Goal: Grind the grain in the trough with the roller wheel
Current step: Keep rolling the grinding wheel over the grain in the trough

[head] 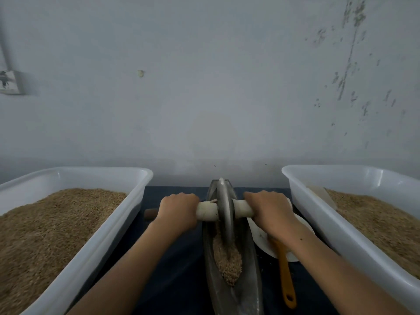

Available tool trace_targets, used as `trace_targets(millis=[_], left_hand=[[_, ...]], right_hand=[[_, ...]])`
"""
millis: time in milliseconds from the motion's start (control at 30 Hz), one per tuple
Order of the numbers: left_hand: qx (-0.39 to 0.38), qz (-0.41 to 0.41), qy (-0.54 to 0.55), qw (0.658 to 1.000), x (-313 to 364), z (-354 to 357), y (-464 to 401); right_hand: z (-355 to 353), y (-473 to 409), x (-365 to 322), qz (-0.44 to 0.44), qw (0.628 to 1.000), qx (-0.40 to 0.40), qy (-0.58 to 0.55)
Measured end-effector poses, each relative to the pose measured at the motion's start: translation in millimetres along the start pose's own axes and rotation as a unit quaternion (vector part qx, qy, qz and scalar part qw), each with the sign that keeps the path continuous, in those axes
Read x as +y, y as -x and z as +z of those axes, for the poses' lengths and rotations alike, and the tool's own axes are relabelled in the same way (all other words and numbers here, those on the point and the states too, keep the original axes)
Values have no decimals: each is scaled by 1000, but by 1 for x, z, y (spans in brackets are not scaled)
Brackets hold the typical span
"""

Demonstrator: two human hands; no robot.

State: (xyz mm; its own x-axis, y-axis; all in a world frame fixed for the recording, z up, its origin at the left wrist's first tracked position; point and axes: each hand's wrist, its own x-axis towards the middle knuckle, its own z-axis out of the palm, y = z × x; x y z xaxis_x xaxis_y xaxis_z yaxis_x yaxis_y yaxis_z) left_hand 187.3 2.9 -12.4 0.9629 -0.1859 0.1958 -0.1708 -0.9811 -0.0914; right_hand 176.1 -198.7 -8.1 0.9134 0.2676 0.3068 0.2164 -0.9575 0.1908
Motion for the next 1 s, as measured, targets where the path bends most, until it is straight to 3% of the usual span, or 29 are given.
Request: trace_targets(millis=[100, 167, 233, 367, 467, 567, 700, 800, 900, 1000], left_hand=[[57, 4, -23, 998, 4, 3, 1], [38, 19, -29, 999, 2, 2, 0], [-19, 33, -18, 999, -2, -4, 0], [-163, 42, 40, 985, -6, -13, 2], [-216, 40, 60, 974, -5, -13, 4], [-127, 26, 16, 991, -1, -14, 5], [23, 6, -28, 999, 3, -4, 2], [78, -6, -30, 996, 5, 2, 2], [42, 9, -39, 998, 4, 0, 1], [-74, 21, -5, 997, -1, -7, 2]], right_hand=[[6, 1, 4, 8, 1000, 8, -23], [4, 1, 7, -2, 1000, -13, -23], [-2, -1, 9, -29, 998, -52, -9], [-17, -1, 11, -46, 978, -203, -32], [-20, 1, 12, -39, 968, -244, -52], [-15, -1, 11, -34, 978, -203, -39], [0, -4, 8, -11, 998, -65, -20], [9, -4, 8, 5, 999, 2, -34], [7, -3, 11, -9, 999, -30, -40], [-6, -3, 13, -42, 991, -126, -20]])
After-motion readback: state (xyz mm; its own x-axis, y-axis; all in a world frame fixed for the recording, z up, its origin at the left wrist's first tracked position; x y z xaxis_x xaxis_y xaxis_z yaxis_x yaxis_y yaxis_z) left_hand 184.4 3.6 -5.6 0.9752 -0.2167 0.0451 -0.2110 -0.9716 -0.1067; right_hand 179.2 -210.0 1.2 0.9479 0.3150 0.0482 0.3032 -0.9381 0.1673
